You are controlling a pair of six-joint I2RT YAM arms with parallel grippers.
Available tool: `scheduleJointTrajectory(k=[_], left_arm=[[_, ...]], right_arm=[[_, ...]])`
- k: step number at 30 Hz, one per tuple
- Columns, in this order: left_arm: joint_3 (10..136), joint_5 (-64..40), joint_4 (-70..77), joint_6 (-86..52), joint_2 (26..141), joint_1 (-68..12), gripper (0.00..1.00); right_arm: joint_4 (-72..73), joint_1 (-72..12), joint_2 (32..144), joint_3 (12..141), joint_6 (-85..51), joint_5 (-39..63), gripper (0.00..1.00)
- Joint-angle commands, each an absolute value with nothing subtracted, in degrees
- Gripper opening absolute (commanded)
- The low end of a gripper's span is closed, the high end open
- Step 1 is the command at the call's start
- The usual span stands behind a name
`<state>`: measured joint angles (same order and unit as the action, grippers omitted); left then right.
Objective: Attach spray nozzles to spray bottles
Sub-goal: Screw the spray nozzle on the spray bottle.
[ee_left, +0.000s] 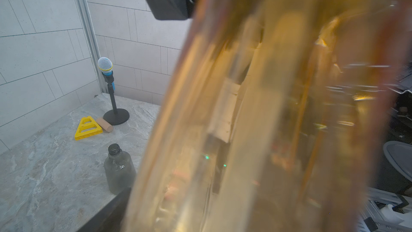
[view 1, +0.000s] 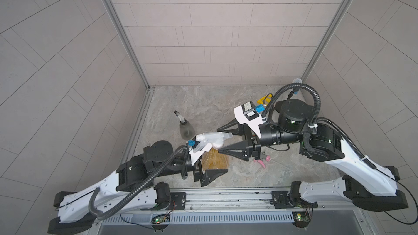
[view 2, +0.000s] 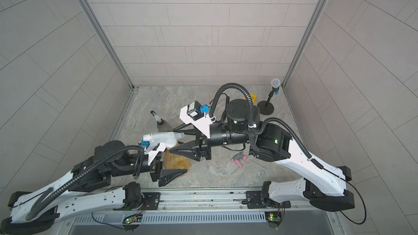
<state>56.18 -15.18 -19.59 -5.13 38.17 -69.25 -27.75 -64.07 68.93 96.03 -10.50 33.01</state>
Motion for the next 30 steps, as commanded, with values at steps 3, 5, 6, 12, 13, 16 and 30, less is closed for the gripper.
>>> scheduleJointTrajectory(k=[3,5,6,12,13,16,30], left_arm=[[57.6,-14.68,-17.84,-5.19,37.67,-69.16,0.0],[57.69,-14.41,-18.02,-5.19,37.79,-69.15,0.0],[57.72,-14.33,-18.02,-5.21,37.81,-69.17,0.0],[57.73,-12.64,-17.93,-5.27,37.96,-69.17,0.0],[57.74,-12.42,-17.84,-5.21,38.01,-69.17,0.0],[57.83,-11.79,-17.76,-5.26,38.3,-69.13,0.0],[58.51,-8.47,-16.81,-4.84,39.48,-69.17,0.0]], right_arm=[[-28.03,-64.16,68.75,97.38,-9.49,34.65,0.59],[-28.03,-64.25,68.74,97.22,-9.41,34.17,0.58],[-28.0,-64.34,68.74,97.08,-9.42,33.78,0.57],[-27.86,-65.54,68.49,96.21,-9.58,30.82,0.52],[-27.87,-65.86,68.39,95.99,-9.58,30.02,0.5],[-28.07,-66.74,68.09,95.32,-9.41,28.31,0.48],[-25.5,-71.96,65.96,90.67,-12.31,16.2,0.31]])
